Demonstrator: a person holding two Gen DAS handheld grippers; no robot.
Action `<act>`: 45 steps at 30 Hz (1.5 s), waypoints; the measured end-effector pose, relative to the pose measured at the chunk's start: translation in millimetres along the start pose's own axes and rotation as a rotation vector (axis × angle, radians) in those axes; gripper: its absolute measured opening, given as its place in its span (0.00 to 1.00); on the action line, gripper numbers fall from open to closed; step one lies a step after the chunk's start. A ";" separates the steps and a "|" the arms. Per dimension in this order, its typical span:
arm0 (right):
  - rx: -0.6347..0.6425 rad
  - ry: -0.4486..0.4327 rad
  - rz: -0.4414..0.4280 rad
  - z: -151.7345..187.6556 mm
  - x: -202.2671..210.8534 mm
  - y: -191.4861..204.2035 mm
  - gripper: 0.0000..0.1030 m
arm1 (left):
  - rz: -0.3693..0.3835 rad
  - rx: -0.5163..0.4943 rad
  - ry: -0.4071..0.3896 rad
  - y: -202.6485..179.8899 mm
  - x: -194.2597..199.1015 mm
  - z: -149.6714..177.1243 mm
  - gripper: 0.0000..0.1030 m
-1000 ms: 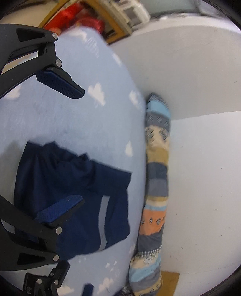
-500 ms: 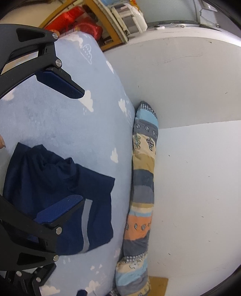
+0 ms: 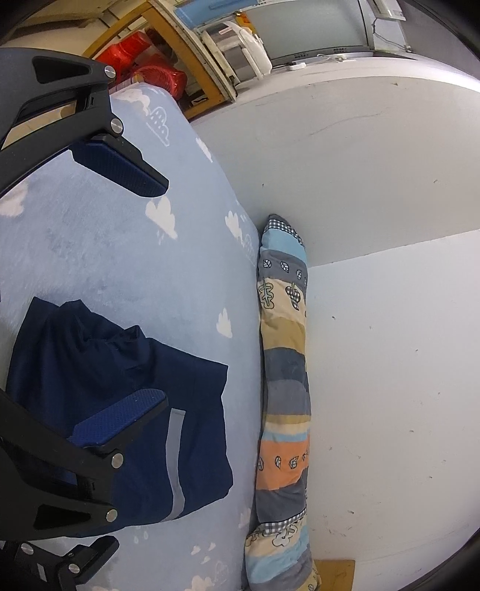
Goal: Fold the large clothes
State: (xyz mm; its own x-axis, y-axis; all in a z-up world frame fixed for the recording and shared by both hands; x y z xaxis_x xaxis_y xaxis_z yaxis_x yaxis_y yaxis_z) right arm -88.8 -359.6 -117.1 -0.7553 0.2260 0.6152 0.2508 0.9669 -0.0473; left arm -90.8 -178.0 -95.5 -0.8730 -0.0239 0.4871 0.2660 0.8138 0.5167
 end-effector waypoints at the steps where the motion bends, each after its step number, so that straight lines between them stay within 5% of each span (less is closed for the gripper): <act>1: 0.001 -0.001 0.001 0.2 0.3 0.4 0.91 | -0.003 -0.004 0.000 -1.0 -0.2 -0.3 1.00; 45: 0.041 -0.007 0.046 2.1 0.4 -0.1 0.92 | 0.015 -0.006 0.010 -2.8 1.4 -0.6 1.00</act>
State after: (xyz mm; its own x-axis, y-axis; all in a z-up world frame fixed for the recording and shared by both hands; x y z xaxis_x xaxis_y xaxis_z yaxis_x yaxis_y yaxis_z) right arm -90.4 -359.4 -118.5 -0.7477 0.2710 0.6063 0.2605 0.9595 -0.1076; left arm -92.5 -180.6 -95.9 -0.8648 -0.0177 0.5018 0.2814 0.8106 0.5136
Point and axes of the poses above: each gripper's, at about its wrist camera, not at the fingertips, and x roughly against the way its jaws point, y to its left, z to its underside, the point moved 1 cm from there along -x, roughly the way its jaws point, and after that the axes turned 14 degrees about -x, right-handed, at the moved point
